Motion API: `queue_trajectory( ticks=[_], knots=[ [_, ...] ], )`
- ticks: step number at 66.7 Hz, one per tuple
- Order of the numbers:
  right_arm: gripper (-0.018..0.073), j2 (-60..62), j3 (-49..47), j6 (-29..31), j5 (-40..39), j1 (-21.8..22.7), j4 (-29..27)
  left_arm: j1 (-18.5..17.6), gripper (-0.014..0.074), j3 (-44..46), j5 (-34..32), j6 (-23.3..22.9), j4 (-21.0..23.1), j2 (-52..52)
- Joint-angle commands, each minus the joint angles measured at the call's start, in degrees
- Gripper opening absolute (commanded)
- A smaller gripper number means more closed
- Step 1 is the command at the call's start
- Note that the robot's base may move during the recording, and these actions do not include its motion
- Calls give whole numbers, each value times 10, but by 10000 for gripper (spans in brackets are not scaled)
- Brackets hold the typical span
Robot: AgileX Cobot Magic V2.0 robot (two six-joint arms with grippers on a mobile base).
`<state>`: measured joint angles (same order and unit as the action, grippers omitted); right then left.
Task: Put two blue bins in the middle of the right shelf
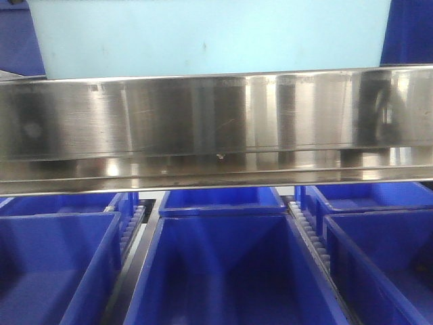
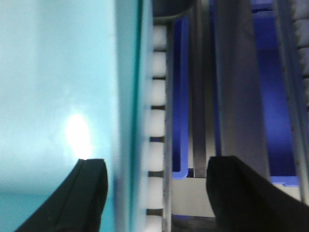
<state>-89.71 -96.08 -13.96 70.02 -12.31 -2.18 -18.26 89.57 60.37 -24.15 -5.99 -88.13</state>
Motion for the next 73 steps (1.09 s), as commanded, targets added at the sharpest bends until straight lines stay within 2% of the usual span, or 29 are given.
queue_trajectory(
  ticks=[1,11,23,44,57,73],
  knots=[
    [331,0,19,4,-1,-4,-4,3,315,4,17,1,4,2],
    [331,0,43,4,-1,-4,-18,3,315,4,22,13,8,2],
    [330,0,43,4,-1,-4,-18,2,315,4,23,32,39,2],
    [328,0,43,4,-1,-4,-18,3,315,4,23,32,39,-2],
    [328,0,43,4,-1,-4,-18,3,315,4,55,34,43,-15],
    [328,0,43,4,-1,-4,-18,2,315,4,55,35,46,-14]
  ],
)
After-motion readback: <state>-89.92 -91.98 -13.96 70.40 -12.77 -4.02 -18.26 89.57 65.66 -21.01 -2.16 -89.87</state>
